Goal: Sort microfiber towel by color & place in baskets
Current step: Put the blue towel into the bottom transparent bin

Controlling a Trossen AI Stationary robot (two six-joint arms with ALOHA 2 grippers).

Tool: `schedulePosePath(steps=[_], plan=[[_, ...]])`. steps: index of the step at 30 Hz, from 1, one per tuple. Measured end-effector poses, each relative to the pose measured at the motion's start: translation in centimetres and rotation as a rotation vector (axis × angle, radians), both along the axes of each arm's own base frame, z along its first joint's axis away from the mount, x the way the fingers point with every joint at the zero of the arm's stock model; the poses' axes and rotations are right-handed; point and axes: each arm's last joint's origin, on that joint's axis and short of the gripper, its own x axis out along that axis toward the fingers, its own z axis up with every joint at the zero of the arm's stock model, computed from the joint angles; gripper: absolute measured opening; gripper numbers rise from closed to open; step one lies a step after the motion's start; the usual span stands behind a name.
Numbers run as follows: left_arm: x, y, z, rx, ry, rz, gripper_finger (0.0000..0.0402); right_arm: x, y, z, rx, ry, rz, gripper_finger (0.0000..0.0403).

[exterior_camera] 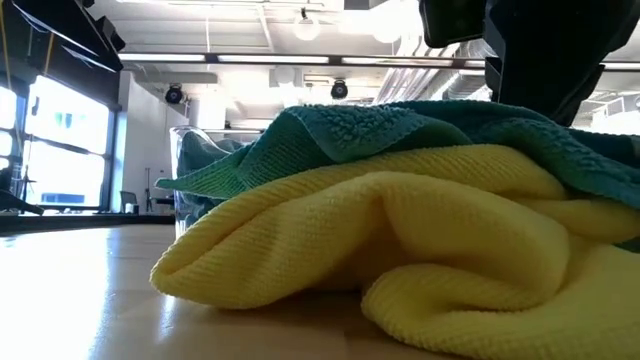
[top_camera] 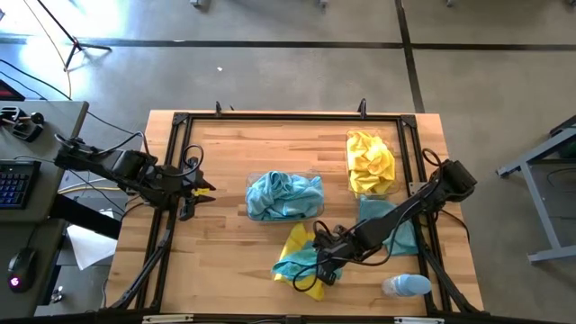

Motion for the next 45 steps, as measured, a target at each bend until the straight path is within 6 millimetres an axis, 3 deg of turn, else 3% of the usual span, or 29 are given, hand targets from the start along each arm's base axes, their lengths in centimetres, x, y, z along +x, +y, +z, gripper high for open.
schedulePosePath(steps=[3, 7, 15, 23, 27, 30, 34, 41, 45], plan=[[0.0, 0.0, 0.0, 0.001, 0.0, 0.0, 0.0135, 0.1, 0.0, 0.3, -0.005, -0.003, -0.003, 0.0003], [0.0, 0.0, 0.0, 0.006, -0.001, -0.001, 0.0135, 0.8, 0.2, 2.4, -0.053, -0.066, -0.004, 0.0001], [0.2, 0.0, 0.2, 0.021, -0.024, -0.021, 0.0135, 2.6, -0.9, 9.7, -0.242, -0.281, -0.031, 0.0001], [0.2, 0.0, 0.2, 0.03, -0.031, -0.011, 0.0135, 5.0, -4.8, 18.5, -0.473, -0.524, -0.015, 0.0], [0.1, 0.0, 0.1, 0.046, -0.019, -0.023, 0.0135, 5.6, -7.7, 21.4, -0.568, -0.578, -0.013, 0.0], [0.1, 0.0, 0.1, 0.055, -0.011, -0.029, 0.0135, 5.9, -9.7, 22.1, -0.586, -0.568, -0.015, 0.0], [0.0, 0.0, 0.1, 0.055, -0.008, -0.029, 0.0135, 5.9, -11.6, 21.2, -0.52, -0.472, -0.012, 0.0], [0.0, 0.1, 0.0, 0.058, 0.001, -0.03, 0.0135, 4.4, -12.4, 19.6, -0.46, -0.25, -0.097, 0.0], [-0.1, 0.1, -0.1, 0.062, 0.013, -0.03, 0.0135, 5.9, -13.0, 18.5, -0.46, -0.251, -0.111, 0.0]])
